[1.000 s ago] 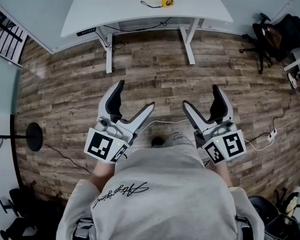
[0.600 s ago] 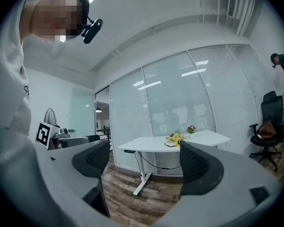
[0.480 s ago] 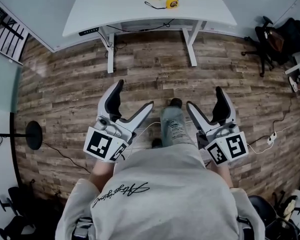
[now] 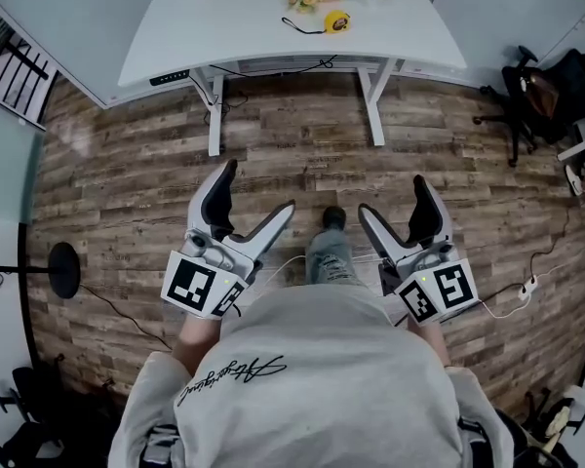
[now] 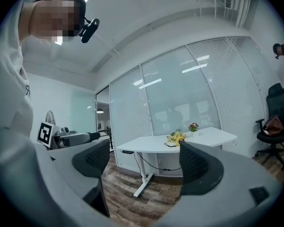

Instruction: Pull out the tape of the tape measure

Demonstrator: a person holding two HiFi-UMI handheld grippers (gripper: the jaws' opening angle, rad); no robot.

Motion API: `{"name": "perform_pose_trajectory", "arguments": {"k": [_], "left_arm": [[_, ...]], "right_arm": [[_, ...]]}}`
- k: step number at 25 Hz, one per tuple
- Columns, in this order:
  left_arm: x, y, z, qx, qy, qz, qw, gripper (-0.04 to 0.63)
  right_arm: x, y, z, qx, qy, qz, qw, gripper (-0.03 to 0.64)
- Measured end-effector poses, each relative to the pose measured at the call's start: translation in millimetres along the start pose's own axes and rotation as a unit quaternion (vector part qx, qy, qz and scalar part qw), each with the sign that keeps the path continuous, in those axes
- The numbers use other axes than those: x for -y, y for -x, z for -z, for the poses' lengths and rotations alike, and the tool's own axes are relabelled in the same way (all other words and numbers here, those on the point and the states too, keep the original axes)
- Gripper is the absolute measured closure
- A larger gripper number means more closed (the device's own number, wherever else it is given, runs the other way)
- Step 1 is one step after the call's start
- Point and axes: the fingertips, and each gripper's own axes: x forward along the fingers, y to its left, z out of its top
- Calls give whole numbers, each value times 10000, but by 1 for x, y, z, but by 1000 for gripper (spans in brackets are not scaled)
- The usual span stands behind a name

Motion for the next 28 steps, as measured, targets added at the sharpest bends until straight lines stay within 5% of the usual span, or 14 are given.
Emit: {"name": "perform_pose_trajectory", "arguments": {"k": [28], "left_arm": [[-104, -217, 11, 10, 77, -172, 9998, 198]], "right_arm": [[167, -181, -43, -68, 43, -427, 9991, 179]]}}
